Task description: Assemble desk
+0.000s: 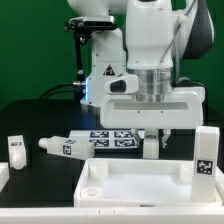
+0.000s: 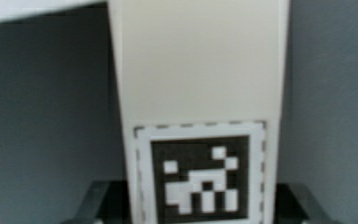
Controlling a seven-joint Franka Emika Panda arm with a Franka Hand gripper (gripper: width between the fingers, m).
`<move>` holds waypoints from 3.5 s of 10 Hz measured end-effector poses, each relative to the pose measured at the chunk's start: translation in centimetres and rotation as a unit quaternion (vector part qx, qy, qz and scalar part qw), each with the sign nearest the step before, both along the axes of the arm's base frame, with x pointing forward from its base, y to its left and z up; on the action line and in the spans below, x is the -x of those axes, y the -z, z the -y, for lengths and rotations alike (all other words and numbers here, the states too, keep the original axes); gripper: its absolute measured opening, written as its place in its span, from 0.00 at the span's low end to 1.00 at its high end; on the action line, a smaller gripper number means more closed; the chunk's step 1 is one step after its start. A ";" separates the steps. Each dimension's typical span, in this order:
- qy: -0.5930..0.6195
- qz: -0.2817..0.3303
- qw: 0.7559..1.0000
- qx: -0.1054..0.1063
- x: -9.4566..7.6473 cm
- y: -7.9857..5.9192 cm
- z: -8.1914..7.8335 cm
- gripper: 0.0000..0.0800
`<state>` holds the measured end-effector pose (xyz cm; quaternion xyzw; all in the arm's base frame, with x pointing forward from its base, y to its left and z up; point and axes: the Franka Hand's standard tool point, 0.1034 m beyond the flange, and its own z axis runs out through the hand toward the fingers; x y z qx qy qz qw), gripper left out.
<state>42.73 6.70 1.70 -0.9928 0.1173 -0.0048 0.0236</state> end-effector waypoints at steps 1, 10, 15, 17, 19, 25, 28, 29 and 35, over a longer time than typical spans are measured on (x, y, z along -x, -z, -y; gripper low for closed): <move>0.017 -0.002 1.000 0.000 0.6 0.3 0.2 0.36; 0.031 -0.101 0.994 -0.040 1.3 -1.1 0.5 0.80; 0.046 -0.289 0.949 -0.115 -1.0 -2.7 1.6 0.81; 0.040 -0.342 0.931 -0.123 -1.1 -1.9 0.5 0.81; -0.014 -0.380 0.912 -0.154 -0.9 -2.4 -0.1 0.81; 0.044 -0.431 0.892 -0.130 0.7 -0.3 0.0 0.81; 0.064 -0.440 0.888 -0.119 1.7 1.0 0.2 0.81; 0.065 -0.440 0.888 -0.119 1.7 1.0 0.2 0.79; 0.065 -0.438 0.888 -0.122 1.4 0.5 0.5 0.36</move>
Offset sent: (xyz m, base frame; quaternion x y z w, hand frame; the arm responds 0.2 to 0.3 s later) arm -0.0206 0.0119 -0.0121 -0.0309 0.0169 0.0013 0.9994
